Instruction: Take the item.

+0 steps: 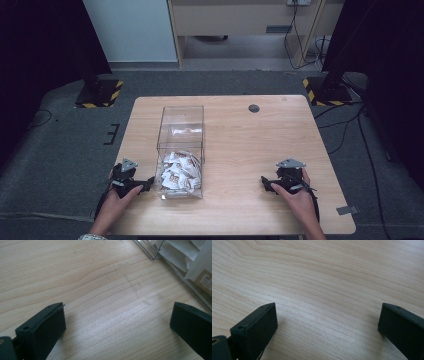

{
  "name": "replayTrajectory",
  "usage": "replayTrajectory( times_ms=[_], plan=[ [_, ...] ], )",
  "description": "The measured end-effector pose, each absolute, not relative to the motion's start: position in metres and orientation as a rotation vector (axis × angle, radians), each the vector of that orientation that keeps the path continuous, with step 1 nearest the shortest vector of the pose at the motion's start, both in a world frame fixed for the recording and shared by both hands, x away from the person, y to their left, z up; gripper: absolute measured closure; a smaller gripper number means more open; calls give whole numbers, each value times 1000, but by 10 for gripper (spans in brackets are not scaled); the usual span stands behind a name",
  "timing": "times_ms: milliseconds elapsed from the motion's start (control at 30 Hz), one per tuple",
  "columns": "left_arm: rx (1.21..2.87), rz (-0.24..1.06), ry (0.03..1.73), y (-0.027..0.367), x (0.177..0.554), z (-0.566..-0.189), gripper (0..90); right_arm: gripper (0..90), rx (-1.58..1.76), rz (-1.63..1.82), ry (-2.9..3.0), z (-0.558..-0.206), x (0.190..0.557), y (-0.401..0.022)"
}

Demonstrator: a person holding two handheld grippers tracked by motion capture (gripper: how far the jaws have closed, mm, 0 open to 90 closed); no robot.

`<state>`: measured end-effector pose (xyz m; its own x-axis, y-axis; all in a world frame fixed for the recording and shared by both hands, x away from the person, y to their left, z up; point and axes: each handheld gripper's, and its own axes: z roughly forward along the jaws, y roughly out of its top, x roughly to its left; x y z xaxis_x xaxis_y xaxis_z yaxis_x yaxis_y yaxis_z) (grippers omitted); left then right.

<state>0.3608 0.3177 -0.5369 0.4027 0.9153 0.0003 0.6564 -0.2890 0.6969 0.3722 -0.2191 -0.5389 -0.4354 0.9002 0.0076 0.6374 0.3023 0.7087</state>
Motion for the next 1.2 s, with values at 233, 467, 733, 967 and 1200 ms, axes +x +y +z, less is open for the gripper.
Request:
replayTrajectory(
  times_ms=[233,467,733,967,1200],
  plan=[
    [2045,542,1334,318,361,-537,0,54,1378,937,2173,-535,370,-219],
    [2045,542,1334,318,361,-537,0,89,1346,990,2142,-522,364,-215],
    [2045,542,1334,318,361,-537,0,121,1300,1006,2170,-510,359,-205],
    [2045,542,1334,318,361,-537,0,83,1279,955,2217,-505,357,-191],
    [2045,542,1334,318,361,-537,0,68,1250,939,2232,-498,358,-182]
  ],
)
